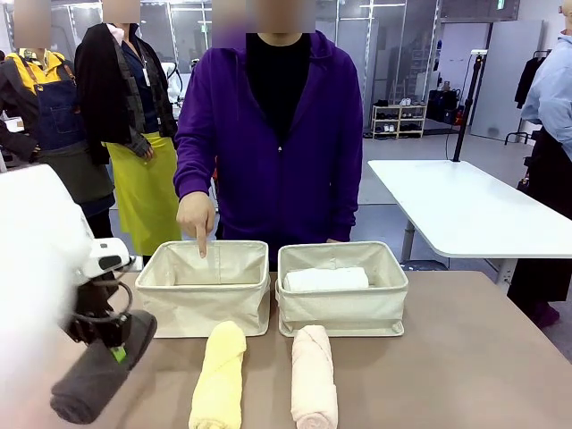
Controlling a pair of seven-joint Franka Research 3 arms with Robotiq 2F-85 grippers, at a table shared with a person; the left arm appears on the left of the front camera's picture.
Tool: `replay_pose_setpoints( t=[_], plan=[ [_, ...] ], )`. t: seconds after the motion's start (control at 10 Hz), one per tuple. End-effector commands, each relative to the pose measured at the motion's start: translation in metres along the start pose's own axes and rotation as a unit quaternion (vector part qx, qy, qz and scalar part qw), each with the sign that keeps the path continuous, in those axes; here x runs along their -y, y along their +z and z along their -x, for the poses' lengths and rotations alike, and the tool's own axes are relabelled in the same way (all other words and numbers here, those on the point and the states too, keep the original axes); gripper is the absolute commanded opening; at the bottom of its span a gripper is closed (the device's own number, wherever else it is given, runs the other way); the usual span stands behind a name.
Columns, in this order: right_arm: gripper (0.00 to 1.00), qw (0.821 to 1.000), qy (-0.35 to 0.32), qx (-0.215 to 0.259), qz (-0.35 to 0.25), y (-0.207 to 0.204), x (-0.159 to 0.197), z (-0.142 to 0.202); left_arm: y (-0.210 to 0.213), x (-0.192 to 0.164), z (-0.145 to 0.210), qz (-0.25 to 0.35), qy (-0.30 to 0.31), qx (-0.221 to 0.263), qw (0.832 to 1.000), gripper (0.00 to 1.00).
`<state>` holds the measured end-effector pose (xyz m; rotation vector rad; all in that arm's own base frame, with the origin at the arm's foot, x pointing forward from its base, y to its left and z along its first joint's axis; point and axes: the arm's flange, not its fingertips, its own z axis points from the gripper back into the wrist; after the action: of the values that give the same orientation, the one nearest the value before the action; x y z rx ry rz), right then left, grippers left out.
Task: Divide the towels into two baskets.
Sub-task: Pick up one hotel-folded towel from the bottom of the table and place it in the Fabric basket indicated by the person.
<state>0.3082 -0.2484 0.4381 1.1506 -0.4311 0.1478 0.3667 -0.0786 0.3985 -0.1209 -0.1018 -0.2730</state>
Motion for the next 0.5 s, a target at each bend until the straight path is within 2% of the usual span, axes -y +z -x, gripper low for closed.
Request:
replay_pose_setpoints(
  t=[0.0,0.1,0.2,0.4],
  plan=[
    [1.00,1.000,0.004,-0.005,0.003,0.002,-0.004,0.003,0.048,0.015,0.005,0.037,-0.044,0.005,0.998,0.26],
    [1.00,1.000,0.004,-0.005,0.003,0.002,-0.004,0.003,0.059,0.017,0.008,0.042,-0.068,0.004,0.997,0.26],
    [1.00,1.000,0.004,-0.005,0.003,0.002,-0.004,0.003,0.073,0.020,0.012,0.046,-0.112,0.025,0.992,0.26],
    [1.00,1.000,0.004,-0.005,0.003,0.002,-0.004,0.003,0.105,0.024,0.022,0.059,-0.272,0.077,0.957,0.26]
  ],
)
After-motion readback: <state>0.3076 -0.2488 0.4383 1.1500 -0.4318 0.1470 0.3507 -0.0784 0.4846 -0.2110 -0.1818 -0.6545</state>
